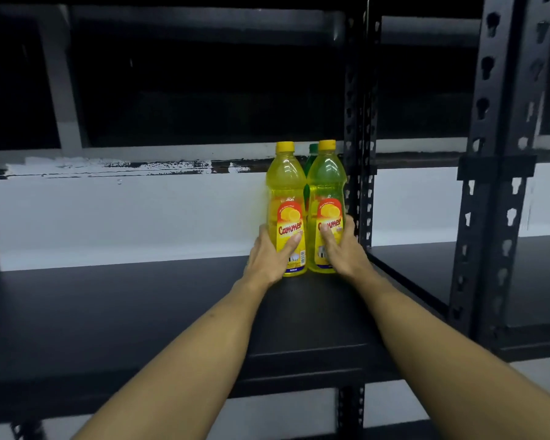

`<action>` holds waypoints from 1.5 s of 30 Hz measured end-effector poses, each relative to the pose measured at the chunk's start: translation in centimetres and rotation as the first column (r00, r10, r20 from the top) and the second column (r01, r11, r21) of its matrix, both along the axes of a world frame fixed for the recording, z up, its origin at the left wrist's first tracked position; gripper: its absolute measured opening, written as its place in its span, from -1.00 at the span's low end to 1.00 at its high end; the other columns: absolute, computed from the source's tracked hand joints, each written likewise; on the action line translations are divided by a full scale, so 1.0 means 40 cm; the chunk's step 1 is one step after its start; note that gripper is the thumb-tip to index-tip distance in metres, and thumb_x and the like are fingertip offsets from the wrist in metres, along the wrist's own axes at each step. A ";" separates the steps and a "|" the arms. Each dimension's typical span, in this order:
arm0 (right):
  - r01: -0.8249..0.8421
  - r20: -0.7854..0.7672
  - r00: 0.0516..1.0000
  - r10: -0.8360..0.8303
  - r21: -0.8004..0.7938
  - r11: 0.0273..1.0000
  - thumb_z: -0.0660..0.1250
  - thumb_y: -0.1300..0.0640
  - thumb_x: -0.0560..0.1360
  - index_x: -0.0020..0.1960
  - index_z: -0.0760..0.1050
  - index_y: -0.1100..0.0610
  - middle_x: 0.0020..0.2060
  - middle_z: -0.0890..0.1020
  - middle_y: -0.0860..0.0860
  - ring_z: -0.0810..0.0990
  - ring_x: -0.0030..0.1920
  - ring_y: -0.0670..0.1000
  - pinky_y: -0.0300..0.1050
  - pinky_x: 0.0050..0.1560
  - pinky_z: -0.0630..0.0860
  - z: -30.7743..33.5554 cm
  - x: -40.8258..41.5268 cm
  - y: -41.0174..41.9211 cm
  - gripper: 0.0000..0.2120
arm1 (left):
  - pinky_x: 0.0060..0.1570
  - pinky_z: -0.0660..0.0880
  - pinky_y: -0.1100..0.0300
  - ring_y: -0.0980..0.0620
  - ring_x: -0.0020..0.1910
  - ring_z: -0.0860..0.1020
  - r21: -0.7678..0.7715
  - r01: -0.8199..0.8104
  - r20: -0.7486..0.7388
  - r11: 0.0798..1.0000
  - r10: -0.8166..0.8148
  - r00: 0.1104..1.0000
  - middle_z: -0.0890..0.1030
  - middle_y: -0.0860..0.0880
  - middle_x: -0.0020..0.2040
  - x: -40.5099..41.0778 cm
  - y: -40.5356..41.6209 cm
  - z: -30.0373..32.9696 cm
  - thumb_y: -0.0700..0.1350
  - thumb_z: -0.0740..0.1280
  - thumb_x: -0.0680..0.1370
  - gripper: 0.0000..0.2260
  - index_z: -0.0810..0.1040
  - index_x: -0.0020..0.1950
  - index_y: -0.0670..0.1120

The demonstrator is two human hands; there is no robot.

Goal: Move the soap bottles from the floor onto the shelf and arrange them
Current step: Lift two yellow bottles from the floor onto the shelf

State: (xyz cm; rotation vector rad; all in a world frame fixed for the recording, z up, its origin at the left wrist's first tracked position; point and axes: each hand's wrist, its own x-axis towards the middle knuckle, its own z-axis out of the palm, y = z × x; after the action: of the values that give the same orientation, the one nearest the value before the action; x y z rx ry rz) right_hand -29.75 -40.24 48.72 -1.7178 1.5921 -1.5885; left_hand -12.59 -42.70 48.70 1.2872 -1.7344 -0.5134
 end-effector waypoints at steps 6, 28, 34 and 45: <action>0.337 -0.468 0.874 -0.131 0.390 0.857 0.23 0.04 0.58 0.43 0.32 0.21 0.36 0.51 0.20 0.46 0.38 0.24 0.14 0.47 0.27 -0.025 0.016 0.109 -0.52 | 0.34 0.36 -0.09 -0.19 0.47 0.32 0.120 -0.259 0.435 0.958 0.183 0.882 0.32 -0.19 0.50 0.033 0.125 -0.019 0.30 0.17 0.61 -0.27 0.22 0.56 -0.23; 0.293 -0.606 0.737 -0.299 -0.111 0.950 0.02 -0.06 0.71 0.53 0.34 0.04 0.52 0.37 0.04 0.17 0.58 0.08 0.14 0.55 0.08 -0.215 0.203 0.578 -0.56 | 0.60 -0.03 0.00 -0.05 0.62 0.06 -0.396 0.085 0.512 0.914 0.143 0.847 0.21 -0.07 0.61 0.214 0.642 -0.228 0.10 0.02 0.71 -0.50 0.22 0.61 -0.08; 0.172 -0.478 0.866 -0.146 0.011 0.985 0.10 -0.08 0.70 0.58 0.24 0.01 0.58 0.26 0.00 0.17 0.59 0.00 0.13 0.55 0.09 -0.378 0.272 0.707 -0.52 | 0.54 0.15 0.05 0.00 0.61 0.09 -0.163 0.046 0.415 0.986 0.026 0.909 0.16 -0.02 0.63 0.276 0.774 -0.382 0.13 0.15 0.68 -0.47 0.19 0.62 -0.01; -0.082 -0.018 0.985 0.172 0.830 0.552 0.31 -0.11 0.61 0.58 0.22 0.09 0.47 0.44 0.12 0.43 0.45 0.21 0.18 0.35 0.43 -1.098 0.474 0.925 -0.37 | 0.36 0.35 0.02 -0.14 0.47 0.35 0.565 -0.230 0.456 0.792 -0.067 0.888 0.37 -0.09 0.52 0.430 0.982 -1.010 0.12 0.25 0.63 -0.46 0.26 0.58 -0.02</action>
State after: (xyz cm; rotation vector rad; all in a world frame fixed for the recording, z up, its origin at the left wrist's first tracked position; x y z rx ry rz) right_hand -10.79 -3.24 4.82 -1.3015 1.7776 -0.4678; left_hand 4.62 -3.42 8.30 2.0769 -1.9535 -0.8119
